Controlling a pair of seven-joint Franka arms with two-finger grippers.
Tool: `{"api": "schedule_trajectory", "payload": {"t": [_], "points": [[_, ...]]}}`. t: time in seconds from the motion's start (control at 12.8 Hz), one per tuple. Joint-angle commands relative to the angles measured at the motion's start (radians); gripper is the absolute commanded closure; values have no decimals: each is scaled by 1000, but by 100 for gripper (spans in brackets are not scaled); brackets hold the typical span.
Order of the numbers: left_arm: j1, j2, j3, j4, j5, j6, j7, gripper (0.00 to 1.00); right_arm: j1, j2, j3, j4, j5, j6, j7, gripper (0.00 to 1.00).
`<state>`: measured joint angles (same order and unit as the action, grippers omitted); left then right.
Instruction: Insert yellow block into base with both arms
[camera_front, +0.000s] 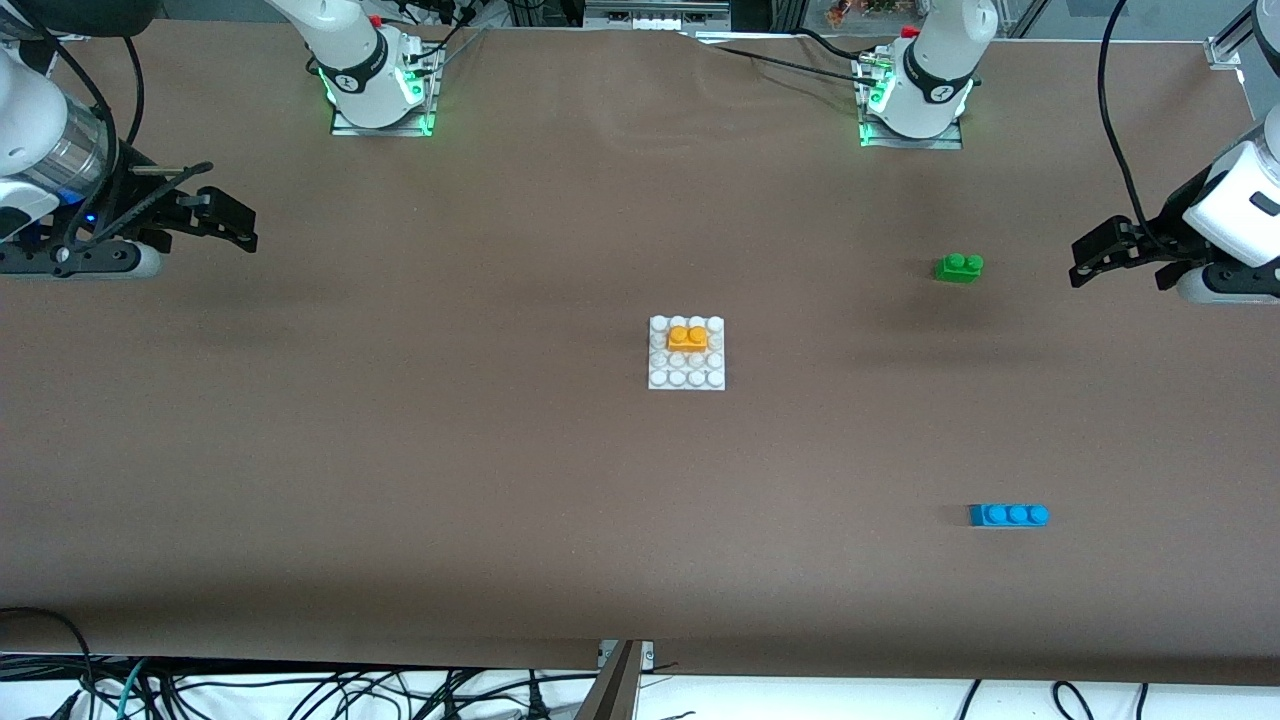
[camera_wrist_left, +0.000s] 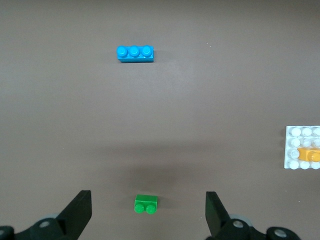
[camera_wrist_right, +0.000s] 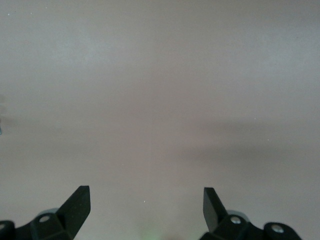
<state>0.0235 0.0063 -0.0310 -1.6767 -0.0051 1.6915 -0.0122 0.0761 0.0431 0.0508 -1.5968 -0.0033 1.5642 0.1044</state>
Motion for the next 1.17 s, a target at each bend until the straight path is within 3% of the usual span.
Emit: {"api": "schedule_trajectory", "payload": {"t": [0.0,0.94,1.01,1.09], "points": [[-14,-11,8,8,16,-18,17,0,2,-6,4,-9,-14,19,3,0],[-31,-31,10,-5,16,-18,17,0,50,-12,12,-8,-23,8,-5,0],[-31,-31,8,-5,16,-19,17,0,51,-6,11,-2,-29,23,-2,0],[-33,-31,10,-5,16,-18,17,0,45,26,8,-12,-11,122,6,0]]}}
